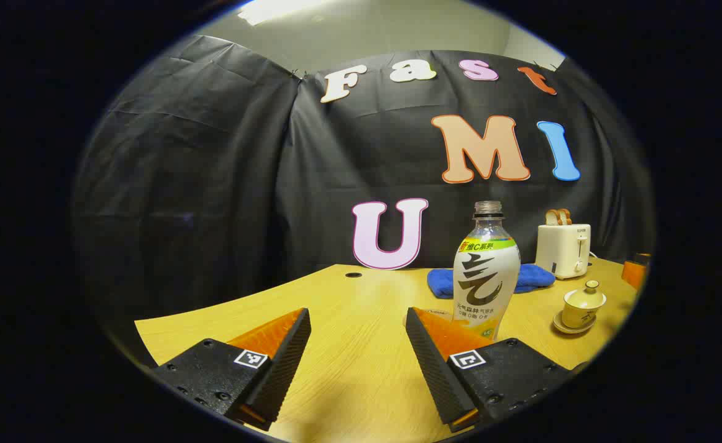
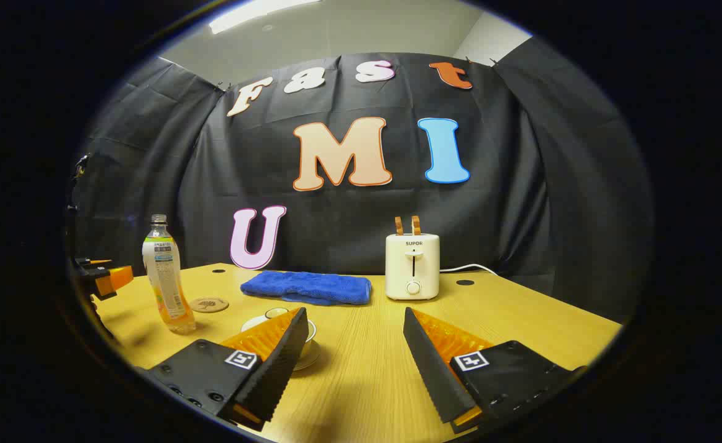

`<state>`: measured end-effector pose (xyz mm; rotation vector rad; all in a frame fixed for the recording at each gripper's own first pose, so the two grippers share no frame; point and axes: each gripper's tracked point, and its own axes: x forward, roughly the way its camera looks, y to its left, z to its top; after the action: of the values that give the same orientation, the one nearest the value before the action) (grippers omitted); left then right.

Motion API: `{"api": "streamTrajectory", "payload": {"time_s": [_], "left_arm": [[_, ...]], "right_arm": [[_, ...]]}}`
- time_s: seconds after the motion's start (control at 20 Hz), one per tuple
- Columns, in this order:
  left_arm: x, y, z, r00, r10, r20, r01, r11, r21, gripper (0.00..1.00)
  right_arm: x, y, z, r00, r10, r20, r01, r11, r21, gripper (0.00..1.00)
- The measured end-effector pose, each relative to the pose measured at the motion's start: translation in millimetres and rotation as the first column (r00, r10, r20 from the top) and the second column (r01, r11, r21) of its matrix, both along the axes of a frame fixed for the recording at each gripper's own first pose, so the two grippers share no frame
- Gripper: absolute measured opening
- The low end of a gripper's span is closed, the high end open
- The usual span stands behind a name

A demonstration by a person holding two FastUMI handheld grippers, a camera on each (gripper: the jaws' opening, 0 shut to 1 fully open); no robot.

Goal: Open the teacup lid with one hand, grasp the water bottle and pour water into the teacup with the other hand; after pouring, place the water bottle on the coaster and then close the teacup lid.

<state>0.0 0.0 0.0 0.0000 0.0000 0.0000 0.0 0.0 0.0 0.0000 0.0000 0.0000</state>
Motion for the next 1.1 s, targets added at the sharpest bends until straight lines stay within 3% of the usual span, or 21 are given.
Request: {"api": "streamTrajectory", "payload": {"time_s": [1.0,1.1], "left_arm": [[1.8,-3.8,-1.4,1.000,-0.012,0.004,0.012,1.000,-0.004,0.91],[1.8,-3.3,-1.6,1.000,-0.012,0.004,0.012,1.000,-0.004,0.91]], "right_arm": [[0.2,1.4,-0.3,1.000,0.007,0.000,-0.007,1.000,0.000,0.99],[0.8,2.2,-0.4,1.000,0.013,0.000,-0.013,1.000,0.001,0.94]]}}
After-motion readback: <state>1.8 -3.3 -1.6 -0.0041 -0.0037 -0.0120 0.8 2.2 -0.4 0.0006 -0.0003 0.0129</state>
